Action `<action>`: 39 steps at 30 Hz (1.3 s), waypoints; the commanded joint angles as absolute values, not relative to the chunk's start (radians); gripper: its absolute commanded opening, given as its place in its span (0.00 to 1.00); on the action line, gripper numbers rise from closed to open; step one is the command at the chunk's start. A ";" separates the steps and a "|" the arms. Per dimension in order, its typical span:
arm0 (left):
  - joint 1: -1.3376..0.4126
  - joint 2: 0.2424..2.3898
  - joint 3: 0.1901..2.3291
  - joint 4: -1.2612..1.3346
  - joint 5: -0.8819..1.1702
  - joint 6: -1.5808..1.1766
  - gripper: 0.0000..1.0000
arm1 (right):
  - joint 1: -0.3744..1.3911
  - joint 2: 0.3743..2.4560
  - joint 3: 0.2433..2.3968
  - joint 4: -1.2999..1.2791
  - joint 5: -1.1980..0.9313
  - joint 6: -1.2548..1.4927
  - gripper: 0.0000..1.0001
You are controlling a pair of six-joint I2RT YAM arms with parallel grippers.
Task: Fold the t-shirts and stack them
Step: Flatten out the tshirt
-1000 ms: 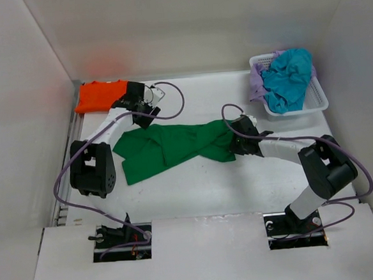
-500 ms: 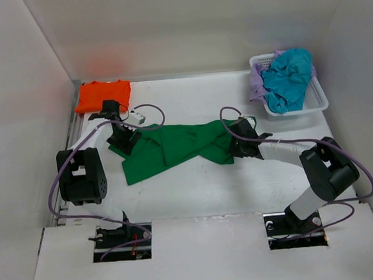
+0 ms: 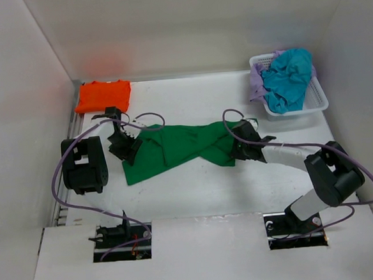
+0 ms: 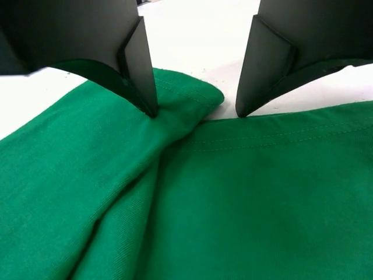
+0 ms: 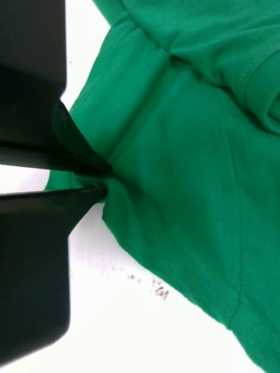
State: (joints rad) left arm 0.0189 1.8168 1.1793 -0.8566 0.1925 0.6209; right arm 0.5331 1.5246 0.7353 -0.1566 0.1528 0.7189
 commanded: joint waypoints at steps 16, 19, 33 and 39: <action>-0.005 1.646 1.082 -0.868 0.183 0.568 0.03 | 0.557 1.388 0.718 -0.350 0.207 0.801 0.56; -0.005 1.618 1.075 -0.867 0.192 0.549 0.03 | 0.619 1.417 0.710 -0.315 0.160 0.863 0.56; 0.028 1.490 1.092 -0.853 0.247 0.514 0.00 | 0.694 1.566 0.767 -0.207 0.123 0.960 0.00; 0.053 1.571 1.282 -0.799 0.219 0.505 0.00 | 0.526 1.575 1.068 -0.296 0.095 0.751 0.00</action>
